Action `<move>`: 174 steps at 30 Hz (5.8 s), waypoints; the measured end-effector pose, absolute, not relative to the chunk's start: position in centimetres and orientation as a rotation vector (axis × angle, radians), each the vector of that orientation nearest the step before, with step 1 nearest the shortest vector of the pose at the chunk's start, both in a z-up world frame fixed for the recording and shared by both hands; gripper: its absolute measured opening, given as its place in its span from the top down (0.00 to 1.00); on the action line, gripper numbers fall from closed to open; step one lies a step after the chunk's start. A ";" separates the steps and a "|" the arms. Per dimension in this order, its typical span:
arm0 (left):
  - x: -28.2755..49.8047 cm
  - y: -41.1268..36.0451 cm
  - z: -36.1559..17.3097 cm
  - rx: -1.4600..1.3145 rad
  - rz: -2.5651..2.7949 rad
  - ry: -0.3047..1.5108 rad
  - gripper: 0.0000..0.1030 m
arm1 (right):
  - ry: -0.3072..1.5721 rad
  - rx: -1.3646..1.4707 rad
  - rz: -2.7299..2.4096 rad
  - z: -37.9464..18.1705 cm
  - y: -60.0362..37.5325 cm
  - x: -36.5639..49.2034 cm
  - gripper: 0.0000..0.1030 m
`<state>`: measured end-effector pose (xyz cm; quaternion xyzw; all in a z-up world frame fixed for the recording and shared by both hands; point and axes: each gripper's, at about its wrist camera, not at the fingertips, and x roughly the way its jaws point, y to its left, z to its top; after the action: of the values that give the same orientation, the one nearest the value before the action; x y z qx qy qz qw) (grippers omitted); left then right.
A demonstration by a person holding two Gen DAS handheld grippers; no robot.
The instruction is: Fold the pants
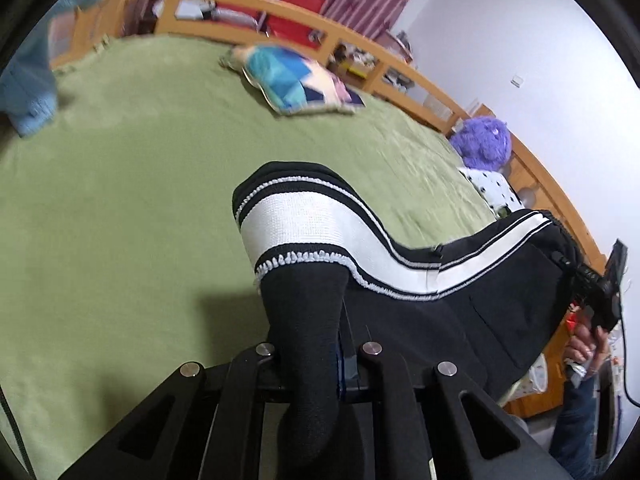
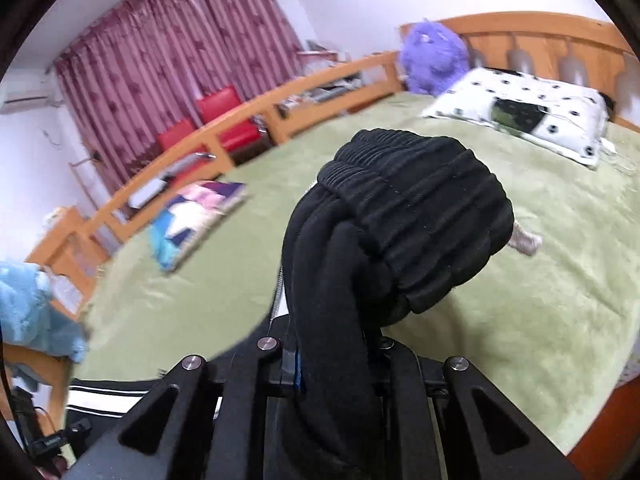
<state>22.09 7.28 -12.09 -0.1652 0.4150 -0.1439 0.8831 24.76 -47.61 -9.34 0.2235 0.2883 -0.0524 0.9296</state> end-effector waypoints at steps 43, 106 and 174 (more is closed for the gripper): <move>7.8 17.8 -18.3 -0.291 0.083 1.015 0.23 | 0.878 0.138 0.216 -16.9 -23.2 17.4 0.39; 10.3 -4.0 -8.1 0.087 -0.150 0.770 0.84 | 0.830 0.288 0.094 -17.4 -35.3 15.0 0.46; 14.5 -10.0 -12.6 -0.094 -0.308 0.970 0.33 | 0.877 0.308 0.047 -16.8 -50.0 25.4 0.73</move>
<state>14.49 -9.95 -12.60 -0.0452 0.4641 -0.1476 0.8722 25.40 -50.01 -16.80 0.1486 0.4230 0.0226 0.8936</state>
